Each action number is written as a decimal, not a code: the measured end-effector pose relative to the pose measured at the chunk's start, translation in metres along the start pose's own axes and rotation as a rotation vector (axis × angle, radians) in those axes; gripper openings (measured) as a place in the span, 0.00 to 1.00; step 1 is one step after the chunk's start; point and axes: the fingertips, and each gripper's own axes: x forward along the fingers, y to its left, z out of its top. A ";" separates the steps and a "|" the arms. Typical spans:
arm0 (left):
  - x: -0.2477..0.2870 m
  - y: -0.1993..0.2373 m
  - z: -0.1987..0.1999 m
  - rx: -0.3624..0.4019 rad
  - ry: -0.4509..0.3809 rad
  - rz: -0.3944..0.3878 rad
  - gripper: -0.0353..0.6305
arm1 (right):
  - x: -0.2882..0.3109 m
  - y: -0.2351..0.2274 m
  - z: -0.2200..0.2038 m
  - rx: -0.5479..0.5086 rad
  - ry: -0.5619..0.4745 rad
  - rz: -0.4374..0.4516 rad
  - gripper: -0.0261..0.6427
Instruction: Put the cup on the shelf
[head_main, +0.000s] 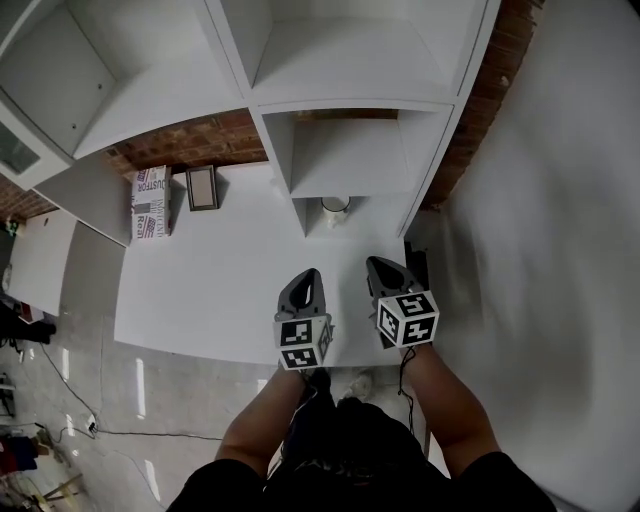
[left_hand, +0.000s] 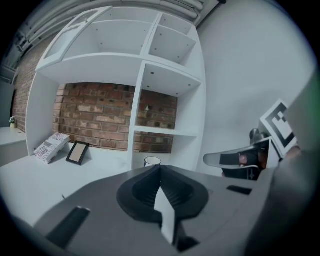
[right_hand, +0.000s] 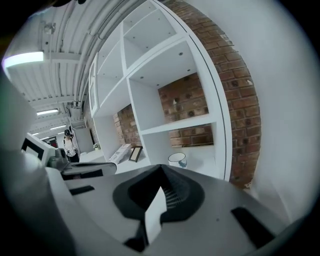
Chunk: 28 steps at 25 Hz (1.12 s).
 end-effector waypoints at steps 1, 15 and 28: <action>-0.010 0.000 0.001 0.002 0.005 -0.001 0.06 | -0.005 0.006 -0.001 -0.001 0.001 0.004 0.04; -0.135 -0.009 0.008 0.063 -0.012 -0.100 0.06 | -0.102 0.071 -0.020 0.025 -0.039 -0.078 0.04; -0.246 0.007 -0.026 0.032 0.004 -0.163 0.06 | -0.178 0.168 -0.055 -0.004 -0.047 -0.125 0.04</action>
